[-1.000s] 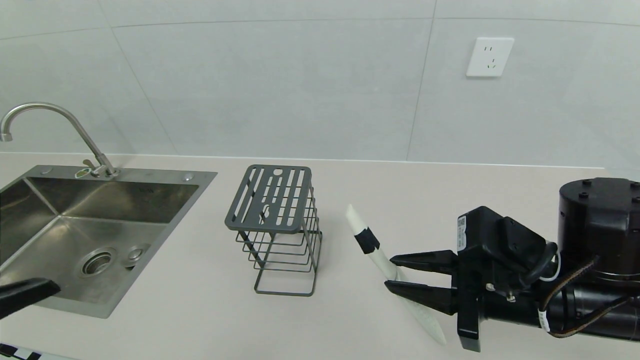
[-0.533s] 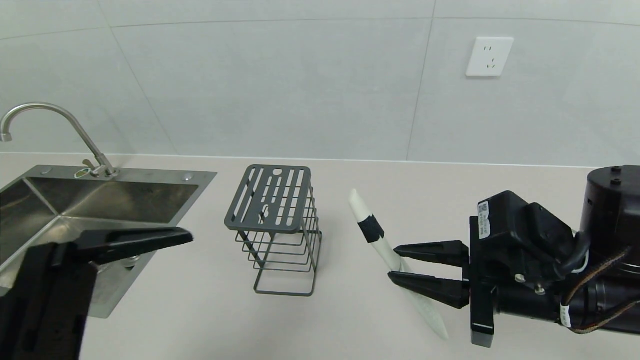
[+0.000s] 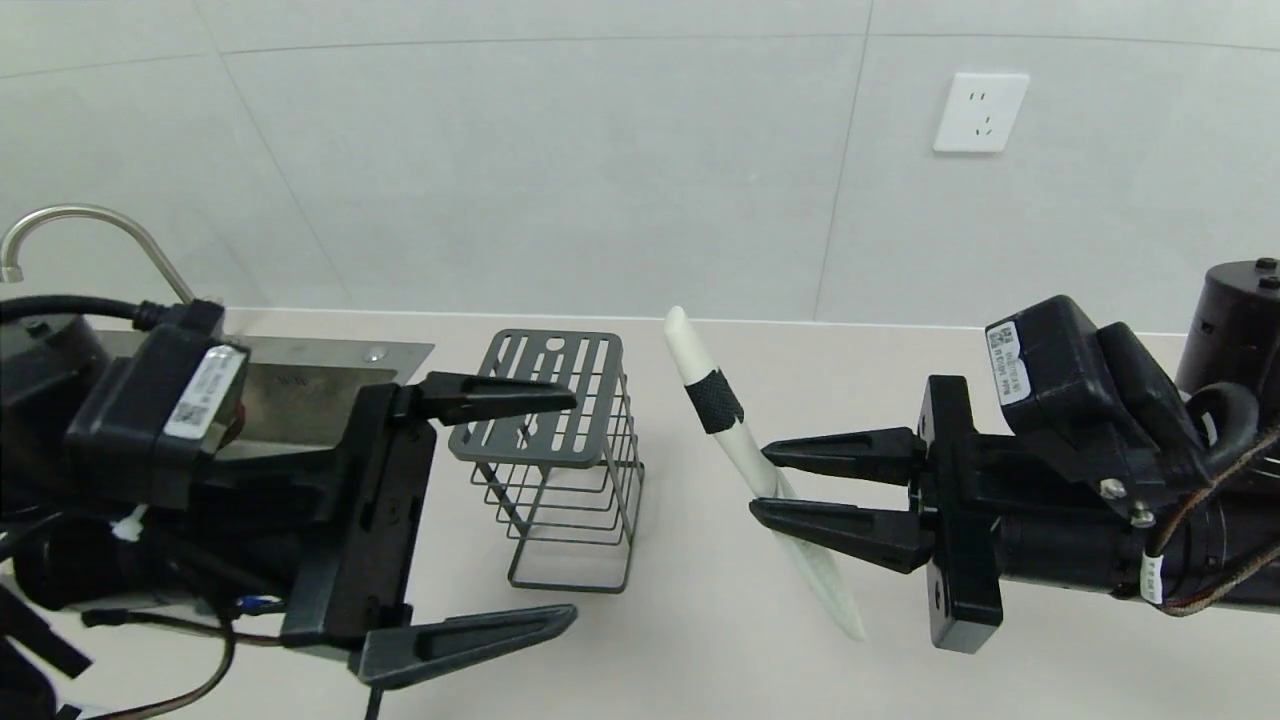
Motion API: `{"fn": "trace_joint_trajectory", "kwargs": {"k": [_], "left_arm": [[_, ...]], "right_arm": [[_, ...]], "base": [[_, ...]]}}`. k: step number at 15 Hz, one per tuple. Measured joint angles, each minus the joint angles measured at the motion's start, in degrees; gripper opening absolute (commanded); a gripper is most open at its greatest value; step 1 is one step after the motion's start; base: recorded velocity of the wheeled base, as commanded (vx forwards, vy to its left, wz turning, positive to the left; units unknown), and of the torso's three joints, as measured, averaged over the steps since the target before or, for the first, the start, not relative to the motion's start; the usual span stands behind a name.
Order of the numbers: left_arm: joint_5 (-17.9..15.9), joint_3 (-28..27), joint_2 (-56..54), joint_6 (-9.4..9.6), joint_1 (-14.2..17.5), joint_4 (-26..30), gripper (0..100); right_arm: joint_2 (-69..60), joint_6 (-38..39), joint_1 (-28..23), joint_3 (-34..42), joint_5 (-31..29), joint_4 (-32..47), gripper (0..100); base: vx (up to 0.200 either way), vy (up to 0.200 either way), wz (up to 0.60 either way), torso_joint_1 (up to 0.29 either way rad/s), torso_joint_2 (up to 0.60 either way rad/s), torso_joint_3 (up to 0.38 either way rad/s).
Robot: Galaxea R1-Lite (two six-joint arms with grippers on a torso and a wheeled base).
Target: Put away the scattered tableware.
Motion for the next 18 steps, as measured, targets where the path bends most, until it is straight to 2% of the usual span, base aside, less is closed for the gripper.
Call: {"fn": "trace_joint_trajectory", "kwargs": {"k": [2, 4, 5, 6, 9, 12, 13, 16, 18], "left_arm": [[-0.2, -1.2, 5.0, -5.71, -3.4, -9.7, 100], [0.0, -1.8, 10.7, -12.48, -5.9, -22.8, 100], [0.4, -1.9, 13.1, -15.51, -6.5, -27.3, 100], [0.9, -2.1, 15.6, -18.14, -7.0, -28.9, 100], [1.5, -2.4, 18.1, -20.6, -7.4, -29.6, 100], [1.6, -3.1, 17.7, -25.02, -7.4, -29.7, 100], [1.6, -3.7, 17.6, -25.76, -7.4, -29.7, 100], [2.5, -8.3, 17.4, -30.38, -7.5, -29.7, 100], [3.1, -10.6, 17.6, -31.81, -8.3, -29.7, 100]], "right_arm": [[-0.1, 0.0, 0.0, -0.1, 0.7, -0.1, 0], [-0.4, 0.0, 0.1, -0.1, 1.0, -0.1, 0], [-0.5, 0.0, 0.1, -0.1, 1.0, -0.2, 0], [-0.5, 0.0, 0.1, -0.3, 1.1, -0.4, 0], [-0.7, 0.0, 0.1, -0.5, 1.1, -0.5, 0], [-0.9, 0.0, 0.0, -0.4, 1.0, -0.5, 0], [-0.9, 0.0, 0.0, -0.3, 1.0, -0.5, 0], [-0.2, 0.0, 0.0, -0.3, 1.0, -0.4, 0], [0.3, 0.0, 0.2, -1.4, 1.0, -0.4, 0]], "base": [[0.0, 0.0, 0.0, 0.0, 0.0, 0.0], [0.0, 0.0, 0.0, 0.0, 0.0, 0.0], [0.0, 0.0, 0.0, 0.0, 0.0, 0.0], [0.0, 0.0, 0.0, 0.0, 0.0, 0.0], [0.0, 0.0, 0.0, 0.0, 0.0, 0.0], [0.0, 0.0, 0.0, 0.0, 0.0, 0.0], [0.0, 0.0, 0.0, 0.0, 0.0, 0.0], [0.0, 0.0, 0.0, 0.0, 0.0, 0.0], [0.0, 0.0, 0.0, 0.0, 0.0, 0.0]]}}
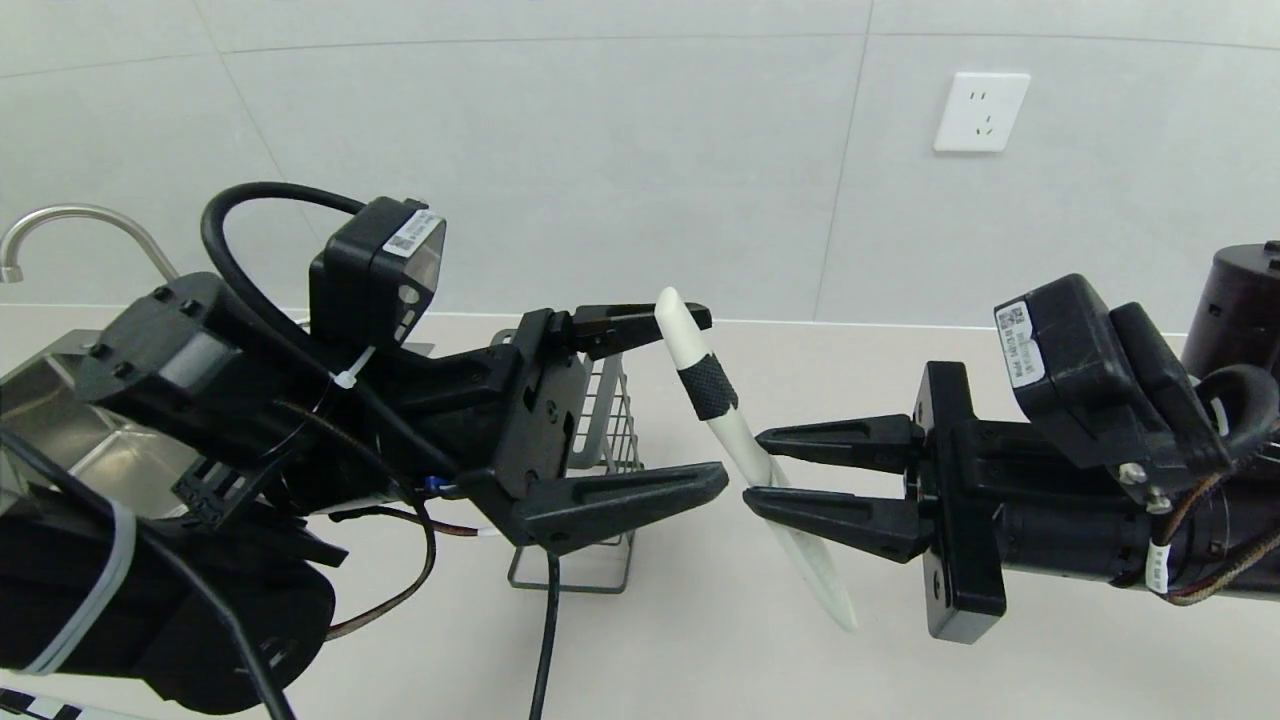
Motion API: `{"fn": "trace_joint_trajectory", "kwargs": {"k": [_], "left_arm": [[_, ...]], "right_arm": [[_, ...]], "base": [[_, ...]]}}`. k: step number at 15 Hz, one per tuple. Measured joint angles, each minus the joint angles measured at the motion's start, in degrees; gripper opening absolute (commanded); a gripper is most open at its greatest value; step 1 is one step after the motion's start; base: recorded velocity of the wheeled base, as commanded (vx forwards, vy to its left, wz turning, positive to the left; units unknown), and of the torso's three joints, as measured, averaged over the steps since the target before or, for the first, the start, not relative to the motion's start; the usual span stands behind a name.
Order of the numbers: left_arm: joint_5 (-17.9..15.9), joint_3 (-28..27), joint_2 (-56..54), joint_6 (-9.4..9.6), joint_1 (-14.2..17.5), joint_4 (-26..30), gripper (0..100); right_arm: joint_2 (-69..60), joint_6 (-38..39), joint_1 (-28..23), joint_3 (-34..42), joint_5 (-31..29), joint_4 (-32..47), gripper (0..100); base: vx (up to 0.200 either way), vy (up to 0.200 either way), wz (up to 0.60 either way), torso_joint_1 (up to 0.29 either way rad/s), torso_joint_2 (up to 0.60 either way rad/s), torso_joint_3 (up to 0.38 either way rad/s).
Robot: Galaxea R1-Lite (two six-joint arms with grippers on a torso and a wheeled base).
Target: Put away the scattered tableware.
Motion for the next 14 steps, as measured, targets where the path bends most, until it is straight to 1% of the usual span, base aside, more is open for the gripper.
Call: {"fn": "trace_joint_trajectory", "kwargs": {"k": [7, 8, 10, 11, 12, 14], "left_arm": [[0.8, -1.8, 0.9, -1.06, -3.1, 0.0, 100], [1.2, -2.3, 1.0, -1.34, -3.3, 0.0, 100], [1.8, -3.2, 1.0, -2.66, -3.6, 0.0, 100], [1.9, -3.4, 0.9, -2.77, -3.9, 0.0, 100], [1.9, -3.5, 0.9, -2.77, -4.0, 0.0, 0], [1.9, -3.5, 1.0, -2.79, -4.2, 0.0, 0]], "right_arm": [[0.2, 0.0, 0.8, -1.7, -0.2, -0.1, 0], [0.2, 0.0, 0.8, -1.7, -0.2, -0.1, 0], [0.1, 0.0, 0.8, -1.7, -0.2, -0.2, 0], [0.1, 0.0, 0.8, -1.7, -0.2, -0.4, 0], [0.1, 0.0, 0.8, -1.8, -0.2, -0.4, 0], [0.0, 0.0, 0.8, -1.8, -0.2, -0.4, 0]], "base": [[0.0, 0.0, 0.0, 0.0, 0.0, 0.0], [0.0, 0.0, 0.0, 0.0, 0.0, 0.0], [0.0, 0.0, 0.0, 0.0, 0.0, 0.0], [0.0, 0.0, 0.0, 0.0, 0.0, 0.0], [0.0, 0.0, 0.0, 0.0, 0.0, 0.0], [0.0, 0.0, 0.0, 0.0, 0.0, 0.0]]}}
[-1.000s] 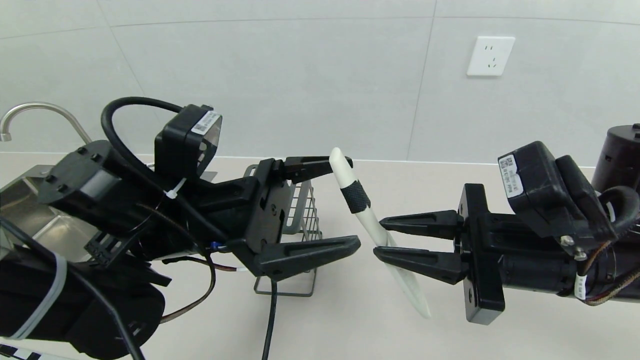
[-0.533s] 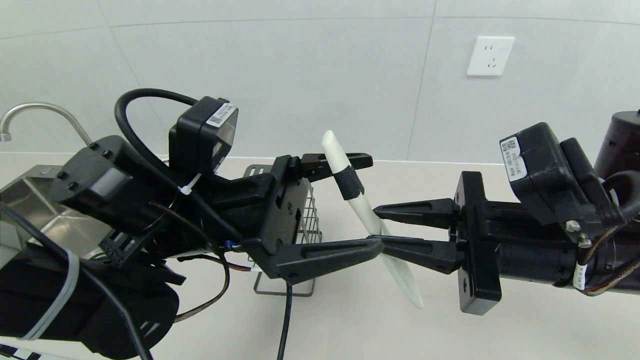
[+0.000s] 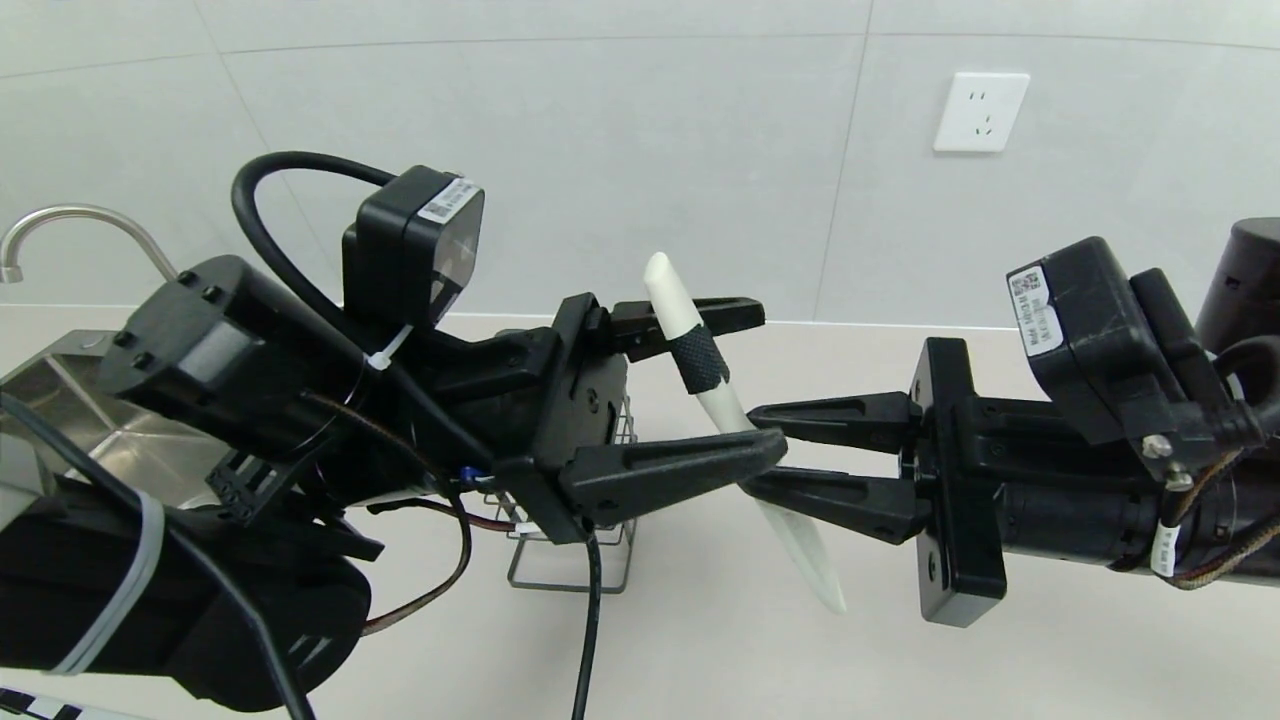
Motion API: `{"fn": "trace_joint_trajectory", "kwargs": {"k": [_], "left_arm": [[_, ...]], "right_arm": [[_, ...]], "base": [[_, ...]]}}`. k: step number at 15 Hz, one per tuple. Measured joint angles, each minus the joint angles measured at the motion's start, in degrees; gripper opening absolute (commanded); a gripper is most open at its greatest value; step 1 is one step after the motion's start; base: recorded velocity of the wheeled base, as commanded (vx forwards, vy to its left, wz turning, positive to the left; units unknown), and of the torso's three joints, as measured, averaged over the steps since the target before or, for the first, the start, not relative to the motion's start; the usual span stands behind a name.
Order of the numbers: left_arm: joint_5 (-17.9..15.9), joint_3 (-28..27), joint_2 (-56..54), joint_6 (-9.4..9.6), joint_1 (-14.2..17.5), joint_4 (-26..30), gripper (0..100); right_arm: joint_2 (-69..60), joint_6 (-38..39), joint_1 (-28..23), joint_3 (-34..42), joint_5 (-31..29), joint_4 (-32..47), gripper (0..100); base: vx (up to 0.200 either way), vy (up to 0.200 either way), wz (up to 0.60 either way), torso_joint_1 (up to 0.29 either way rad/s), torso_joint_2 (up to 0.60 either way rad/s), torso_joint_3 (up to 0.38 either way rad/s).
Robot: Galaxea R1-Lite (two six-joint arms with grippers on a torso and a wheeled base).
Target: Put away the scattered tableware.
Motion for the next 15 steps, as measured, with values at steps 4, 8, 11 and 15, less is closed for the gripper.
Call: {"fn": "trace_joint_trajectory", "kwargs": {"k": [4, 8, 11, 15], "left_arm": [[0.1, 0.0, -0.1, 0.11, -0.6, 0.0, 0], [0.6, 0.3, -0.6, 0.13, -1.3, 0.0, 0], [3.6, 1.8, -1.4, 0.04, -1.2, 0.0, 0], [4.0, 6.0, -2.2, 0.5, 1.9, 0.0, 0]], "right_arm": [[-0.5, 0.0, 0.0, 0.0, -0.5, -0.1, 100], [-0.6, 0.0, 0.0, 1.5, -2.9, -0.2, 100], [-2.0, 1.2, -0.4, 5.4, -4.2, -0.2, 100], [-9.1, 11.0, -5.9, 15.4, -10.9, -0.2, 0]], "base": [[0.0, 0.0, 0.0, 0.0, 0.0, 0.0], [0.0, 0.0, 0.0, 0.0, 0.0, 0.0], [0.0, 0.0, 0.0, 0.0, 0.0, 0.0], [0.0, 0.0, 0.0, 0.0, 0.0, 0.0]]}}
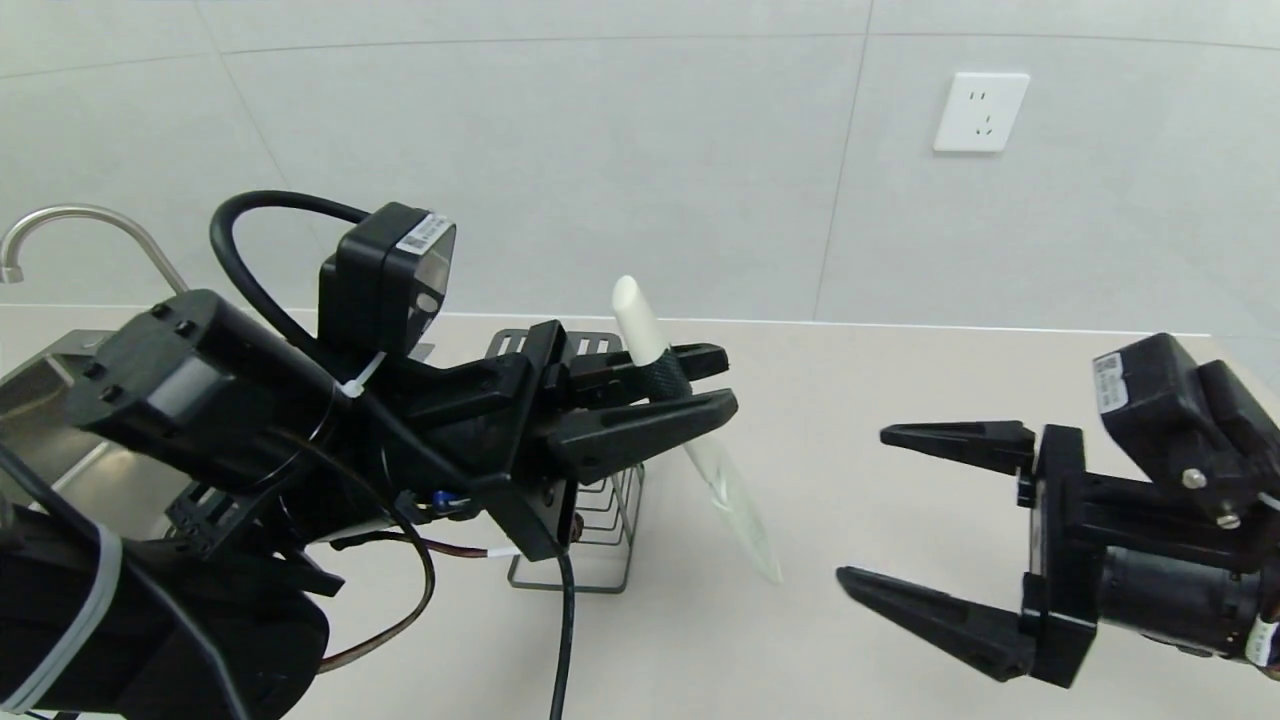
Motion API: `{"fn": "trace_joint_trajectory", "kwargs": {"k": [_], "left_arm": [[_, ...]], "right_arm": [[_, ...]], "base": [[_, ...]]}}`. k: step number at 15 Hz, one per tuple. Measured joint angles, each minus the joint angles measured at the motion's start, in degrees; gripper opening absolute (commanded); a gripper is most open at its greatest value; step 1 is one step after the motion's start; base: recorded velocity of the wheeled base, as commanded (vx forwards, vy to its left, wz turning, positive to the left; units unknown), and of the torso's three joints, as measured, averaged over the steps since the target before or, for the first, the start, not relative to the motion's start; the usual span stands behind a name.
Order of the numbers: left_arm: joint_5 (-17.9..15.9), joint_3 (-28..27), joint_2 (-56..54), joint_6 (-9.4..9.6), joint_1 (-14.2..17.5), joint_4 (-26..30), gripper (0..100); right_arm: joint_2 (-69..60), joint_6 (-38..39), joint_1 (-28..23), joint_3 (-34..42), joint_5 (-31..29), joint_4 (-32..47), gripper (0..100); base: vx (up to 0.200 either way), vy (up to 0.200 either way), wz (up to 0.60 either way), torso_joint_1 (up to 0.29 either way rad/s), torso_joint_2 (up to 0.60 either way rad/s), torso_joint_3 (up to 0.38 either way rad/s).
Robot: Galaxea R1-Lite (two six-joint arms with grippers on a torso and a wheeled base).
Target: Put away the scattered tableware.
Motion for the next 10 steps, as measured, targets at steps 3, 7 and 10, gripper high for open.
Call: {"fn": "trace_joint_trajectory", "kwargs": {"k": [3, 7, 10], "left_arm": [[0.0, 0.1, -1.3, 0.82, 2.5, 2.5, 0], [1.1, -1.9, -5.9, 5.96, 3.4, 19.2, 0], [4.2, -6.6, -9.9, 13.47, 3.5, 33.2, 0]], "right_arm": [[-5.4, 5.1, -11.7, 5.5, -0.6, -0.6, 0], [-15.7, 6.3, -23.6, 17.5, -0.8, -7.8, 0], [-29.0, 5.8, -28.8, 24.6, -0.6, -9.0, 0]], "base": [[0.0, 0.0, 0.0, 0.0, 0.0, 0.0], [0.0, 0.0, 0.0, 0.0, 0.0, 0.0], [0.0, 0.0, 0.0, 0.0, 0.0, 0.0]]}}
